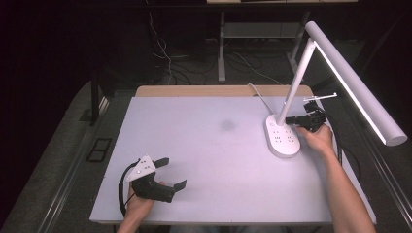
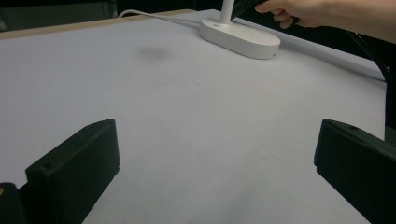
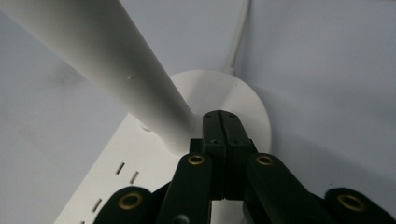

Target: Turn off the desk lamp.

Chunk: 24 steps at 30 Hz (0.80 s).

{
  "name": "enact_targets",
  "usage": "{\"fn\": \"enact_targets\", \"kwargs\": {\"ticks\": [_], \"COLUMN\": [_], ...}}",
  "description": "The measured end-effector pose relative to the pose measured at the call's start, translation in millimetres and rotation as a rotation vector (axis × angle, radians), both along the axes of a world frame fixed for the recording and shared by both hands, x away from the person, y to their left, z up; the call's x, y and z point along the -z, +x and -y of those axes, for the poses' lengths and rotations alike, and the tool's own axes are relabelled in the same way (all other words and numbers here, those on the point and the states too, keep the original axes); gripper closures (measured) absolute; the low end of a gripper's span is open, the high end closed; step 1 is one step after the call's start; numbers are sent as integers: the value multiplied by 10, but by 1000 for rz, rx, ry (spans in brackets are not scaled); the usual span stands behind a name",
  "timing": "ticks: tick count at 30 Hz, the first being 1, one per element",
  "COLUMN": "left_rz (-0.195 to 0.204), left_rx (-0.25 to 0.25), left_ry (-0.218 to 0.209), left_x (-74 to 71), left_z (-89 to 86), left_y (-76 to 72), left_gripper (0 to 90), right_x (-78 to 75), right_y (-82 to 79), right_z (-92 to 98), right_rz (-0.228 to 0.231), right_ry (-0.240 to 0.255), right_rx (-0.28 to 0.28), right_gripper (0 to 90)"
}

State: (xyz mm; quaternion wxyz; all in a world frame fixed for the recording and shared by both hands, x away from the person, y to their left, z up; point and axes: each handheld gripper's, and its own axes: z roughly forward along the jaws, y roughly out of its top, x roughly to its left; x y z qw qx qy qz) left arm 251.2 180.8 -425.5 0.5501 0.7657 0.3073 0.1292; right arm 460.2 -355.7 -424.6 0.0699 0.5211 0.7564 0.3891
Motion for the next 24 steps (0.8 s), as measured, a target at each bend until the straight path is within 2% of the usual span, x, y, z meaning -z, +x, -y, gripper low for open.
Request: {"fn": "enact_targets", "kwargs": {"ticks": [5, 9, 12, 18, 24], "left_rz": [-3, -3, 0, -2, -1], "left_rx": [8, 15, 13, -5, -1], "left_ry": [5, 9, 9, -2, 0], "left_x": [6, 4, 2, 3, 2], "left_z": [9, 28, 16, -7, 1], "left_y": [3, -9, -15, -12, -13], "left_gripper": [0, 0, 0, 0, 0], "right_x": [-6, 11, 38, 1, -3], "right_y": [-6, -9, -18, -18, -26], "right_z": [-17, -4, 17, -16, -14], "right_rz": [12, 6, 5, 6, 0], "right_ry": [-31, -13, 19, -7, -6], "right_rx": [-3, 4, 16, 17, 20], "right_gripper": [900, 900, 900, 900, 900]}}
